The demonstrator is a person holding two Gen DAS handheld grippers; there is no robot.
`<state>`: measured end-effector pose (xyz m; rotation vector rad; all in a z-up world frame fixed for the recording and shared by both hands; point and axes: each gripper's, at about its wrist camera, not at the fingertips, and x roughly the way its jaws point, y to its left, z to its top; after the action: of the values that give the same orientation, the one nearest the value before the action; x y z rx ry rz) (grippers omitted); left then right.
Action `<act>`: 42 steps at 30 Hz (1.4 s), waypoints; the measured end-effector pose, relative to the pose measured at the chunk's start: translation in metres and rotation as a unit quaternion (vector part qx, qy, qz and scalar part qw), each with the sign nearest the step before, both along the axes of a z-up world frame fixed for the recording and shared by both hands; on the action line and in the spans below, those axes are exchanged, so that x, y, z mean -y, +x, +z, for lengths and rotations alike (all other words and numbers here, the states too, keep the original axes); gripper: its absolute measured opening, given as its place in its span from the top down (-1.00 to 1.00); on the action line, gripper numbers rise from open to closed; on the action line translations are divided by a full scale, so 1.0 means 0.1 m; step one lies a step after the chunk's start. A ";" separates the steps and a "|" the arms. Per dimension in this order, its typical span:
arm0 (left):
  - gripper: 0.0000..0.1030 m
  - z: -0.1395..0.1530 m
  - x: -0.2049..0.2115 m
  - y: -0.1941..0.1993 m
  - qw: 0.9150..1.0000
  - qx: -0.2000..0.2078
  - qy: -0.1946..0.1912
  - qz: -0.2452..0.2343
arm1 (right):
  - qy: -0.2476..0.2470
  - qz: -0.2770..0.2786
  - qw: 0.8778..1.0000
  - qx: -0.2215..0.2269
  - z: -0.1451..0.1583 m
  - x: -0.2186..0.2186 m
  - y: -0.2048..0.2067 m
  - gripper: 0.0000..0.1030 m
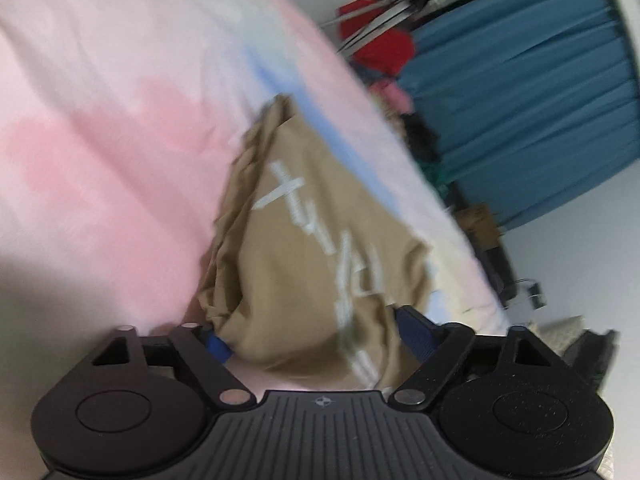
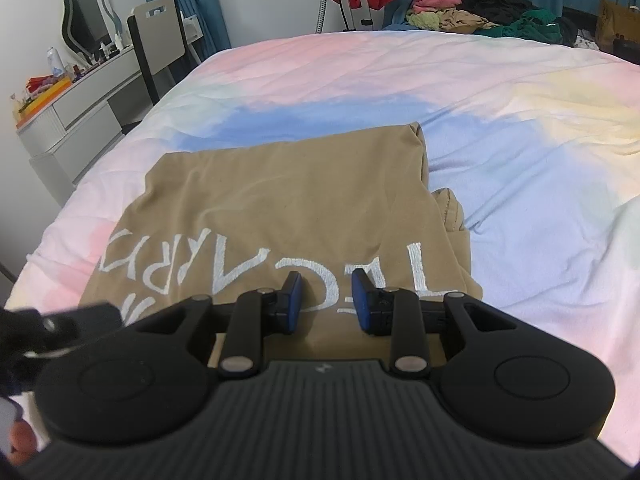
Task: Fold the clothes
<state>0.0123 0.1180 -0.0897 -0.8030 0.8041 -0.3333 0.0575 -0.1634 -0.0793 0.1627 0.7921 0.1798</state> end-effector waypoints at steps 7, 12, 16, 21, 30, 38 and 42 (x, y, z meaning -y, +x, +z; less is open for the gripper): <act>-0.33 -0.11 -0.01 0.04 0.999 -0.023 -0.025 0.009 | 0.002 -0.001 1.000 -0.001 0.00 -0.02 0.00 0.39; -0.05 -0.18 0.03 0.10 0.999 -0.042 -0.017 0.021 | 0.014 -0.008 1.000 -0.002 0.02 0.02 -0.01 0.39; 0.21 -0.13 0.08 0.05 0.999 -0.029 0.005 0.028 | 0.100 -0.035 0.994 -0.015 0.12 0.22 -0.05 0.38; 0.42 0.00 0.16 -0.05 0.999 -0.008 0.033 0.031 | 0.290 -0.015 0.956 -0.043 0.21 0.49 -0.17 -0.56; 0.53 0.05 0.13 -0.08 0.998 0.009 -0.010 0.055 | 0.491 -0.023 0.843 -0.216 -0.42 0.36 -0.27 -0.69; 0.58 0.06 -0.04 -0.09 0.996 0.026 -0.058 0.069 | 0.494 -0.185 0.835 -0.155 -0.61 0.67 -0.35 -0.60; 0.59 0.08 -0.04 -0.06 0.995 0.030 -0.067 0.073 | 0.490 -0.241 0.829 -0.120 -0.65 0.81 -0.37 -0.23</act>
<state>0.0065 0.1220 -0.0817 -0.9679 0.6670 -0.2823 0.0203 -0.2444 -0.1443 1.3787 0.8187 0.0687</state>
